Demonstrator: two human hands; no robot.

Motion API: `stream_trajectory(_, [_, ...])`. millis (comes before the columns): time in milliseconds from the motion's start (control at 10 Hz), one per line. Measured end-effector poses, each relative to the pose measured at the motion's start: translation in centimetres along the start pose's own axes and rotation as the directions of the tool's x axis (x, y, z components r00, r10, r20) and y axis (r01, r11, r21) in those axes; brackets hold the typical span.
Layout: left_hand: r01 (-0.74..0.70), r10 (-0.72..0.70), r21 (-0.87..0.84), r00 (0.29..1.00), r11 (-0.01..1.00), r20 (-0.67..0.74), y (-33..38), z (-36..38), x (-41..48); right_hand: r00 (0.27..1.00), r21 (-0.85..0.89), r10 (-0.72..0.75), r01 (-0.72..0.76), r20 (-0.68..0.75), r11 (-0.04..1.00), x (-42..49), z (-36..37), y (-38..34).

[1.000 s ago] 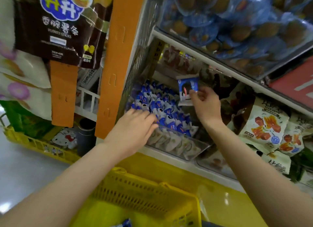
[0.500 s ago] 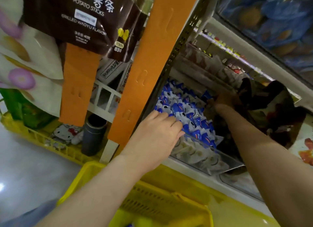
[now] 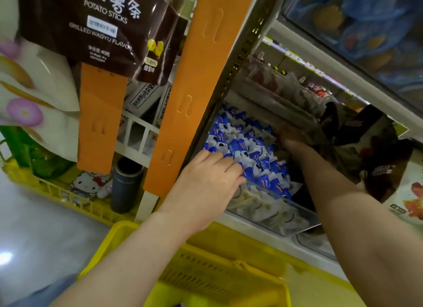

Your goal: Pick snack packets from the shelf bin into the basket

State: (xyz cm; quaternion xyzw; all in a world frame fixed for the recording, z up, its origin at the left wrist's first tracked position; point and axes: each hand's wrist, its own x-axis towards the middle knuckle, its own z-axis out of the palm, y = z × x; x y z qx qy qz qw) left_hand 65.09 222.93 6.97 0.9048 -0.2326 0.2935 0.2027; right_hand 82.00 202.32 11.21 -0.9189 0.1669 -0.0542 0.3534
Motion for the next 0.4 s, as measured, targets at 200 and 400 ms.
stream_trajectory(200, [0.012, -0.015, 0.049, 0.997, 0.999, 0.075, 0.5, -0.8, -0.2, 0.973, -0.125, -0.228, 0.230, 0.032, 0.965, -3.0, -0.7, -1.0])
stream_trajectory(400, [0.127, -0.129, 0.026, 0.976, 0.992, 0.176, 1.7, -1.9, -0.8, 0.869, -0.226, -0.486, 0.494, 0.093, 0.840, -11.2, -2.6, -0.4])
